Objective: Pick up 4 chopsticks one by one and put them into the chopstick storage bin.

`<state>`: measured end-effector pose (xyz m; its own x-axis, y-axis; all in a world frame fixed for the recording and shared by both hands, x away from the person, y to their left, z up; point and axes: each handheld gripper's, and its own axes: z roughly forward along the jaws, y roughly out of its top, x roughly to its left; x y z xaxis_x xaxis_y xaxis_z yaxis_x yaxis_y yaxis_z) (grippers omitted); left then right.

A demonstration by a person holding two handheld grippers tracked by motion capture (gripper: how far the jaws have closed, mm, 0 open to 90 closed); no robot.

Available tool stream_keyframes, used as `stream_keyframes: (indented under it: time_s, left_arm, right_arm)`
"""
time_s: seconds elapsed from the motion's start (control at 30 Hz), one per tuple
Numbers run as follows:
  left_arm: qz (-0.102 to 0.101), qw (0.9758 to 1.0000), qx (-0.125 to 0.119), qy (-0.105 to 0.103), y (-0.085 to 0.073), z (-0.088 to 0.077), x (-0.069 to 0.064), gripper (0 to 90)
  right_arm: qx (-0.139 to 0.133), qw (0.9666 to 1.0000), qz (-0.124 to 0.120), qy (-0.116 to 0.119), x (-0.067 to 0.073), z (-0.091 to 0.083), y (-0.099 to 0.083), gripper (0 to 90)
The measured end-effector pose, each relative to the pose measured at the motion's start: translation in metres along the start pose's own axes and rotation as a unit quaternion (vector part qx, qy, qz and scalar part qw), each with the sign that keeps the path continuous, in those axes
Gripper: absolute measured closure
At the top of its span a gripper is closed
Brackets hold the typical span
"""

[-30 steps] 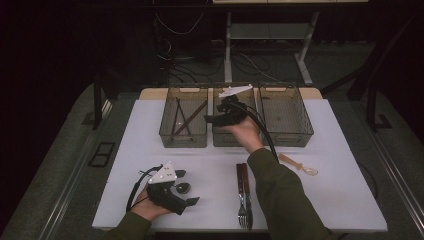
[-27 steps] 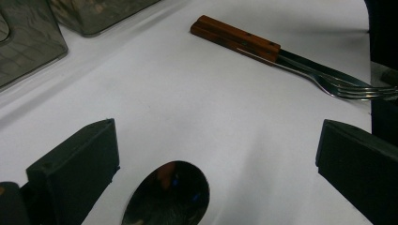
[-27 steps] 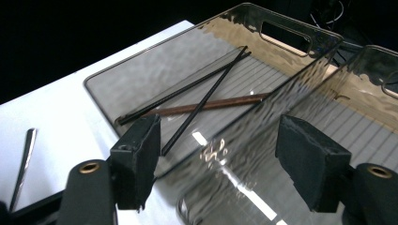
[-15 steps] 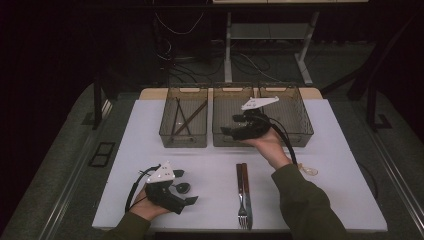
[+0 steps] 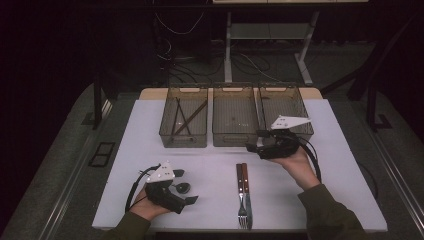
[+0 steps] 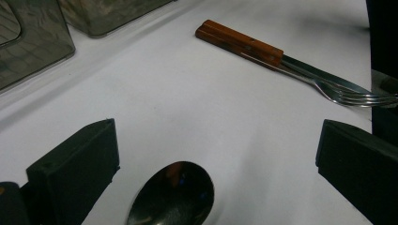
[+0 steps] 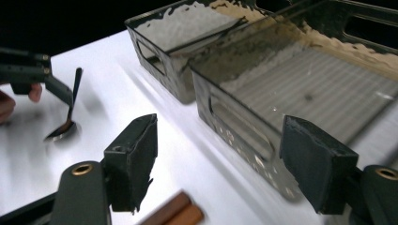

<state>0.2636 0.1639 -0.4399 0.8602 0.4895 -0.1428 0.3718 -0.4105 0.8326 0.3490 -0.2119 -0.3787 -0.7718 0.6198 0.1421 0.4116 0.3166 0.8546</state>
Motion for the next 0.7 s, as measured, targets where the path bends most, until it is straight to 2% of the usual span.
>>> stream_keyframes:
  time_s: [0.47,0.6,0.7]
  left_arm:
    - [0.007,0.9999,0.004,0.009,0.001,-0.001,-0.002,0.0]
    - [0.008,0.9999,0.005,0.011,0.0,-0.002,-0.002,0.0]
    - [0.007,0.9999,0.004,0.011,0.0,-0.002,-0.002,0.0]
  right_arm:
    - [0.006,0.9999,-0.007,-0.009,-0.001,-0.05,-0.046,27.9]
    - [0.013,0.9999,-0.003,-0.01,-0.003,-0.06,-0.057,28.0]
    - [0.024,0.9995,-0.01,-0.015,-0.004,-0.065,-0.064,27.7]
